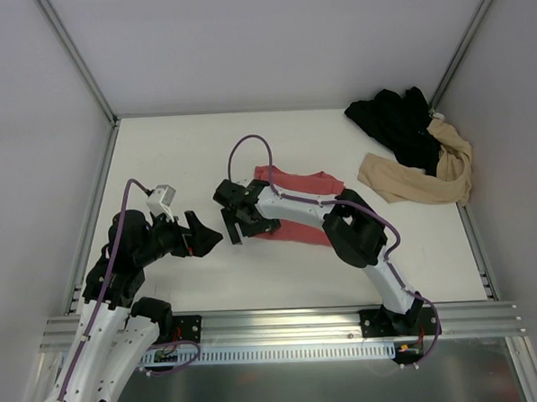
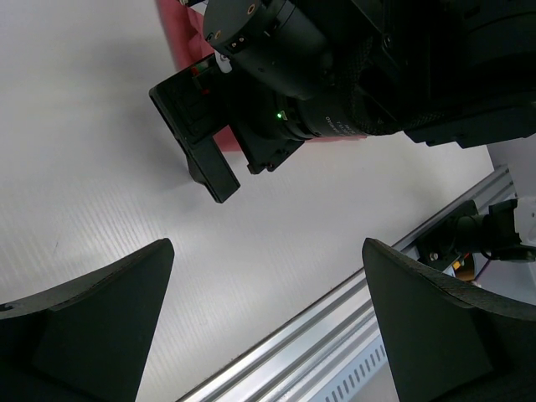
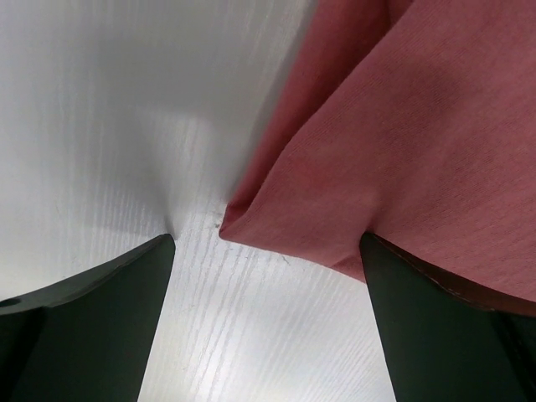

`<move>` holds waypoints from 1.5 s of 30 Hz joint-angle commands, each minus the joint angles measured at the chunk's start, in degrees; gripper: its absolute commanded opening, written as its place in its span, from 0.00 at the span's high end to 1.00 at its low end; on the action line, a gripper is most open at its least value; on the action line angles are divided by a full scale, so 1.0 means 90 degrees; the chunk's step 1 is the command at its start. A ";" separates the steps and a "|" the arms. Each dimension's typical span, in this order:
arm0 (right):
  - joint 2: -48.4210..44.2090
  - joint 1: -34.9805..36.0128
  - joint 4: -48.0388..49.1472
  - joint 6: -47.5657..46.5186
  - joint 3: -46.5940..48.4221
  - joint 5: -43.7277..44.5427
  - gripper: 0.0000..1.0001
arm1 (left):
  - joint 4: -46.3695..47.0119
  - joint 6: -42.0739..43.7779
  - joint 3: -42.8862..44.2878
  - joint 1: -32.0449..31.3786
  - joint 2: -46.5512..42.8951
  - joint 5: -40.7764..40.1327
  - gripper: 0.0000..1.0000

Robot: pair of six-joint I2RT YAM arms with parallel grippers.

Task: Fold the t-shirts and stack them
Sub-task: Fold the long partially folded tshirt into a neat square

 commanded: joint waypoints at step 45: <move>-0.1985 -0.0062 0.1147 0.0853 -0.2474 0.0358 1.00 | 0.6204 -0.2788 -0.1922 -0.0039 0.4389 0.0846 0.01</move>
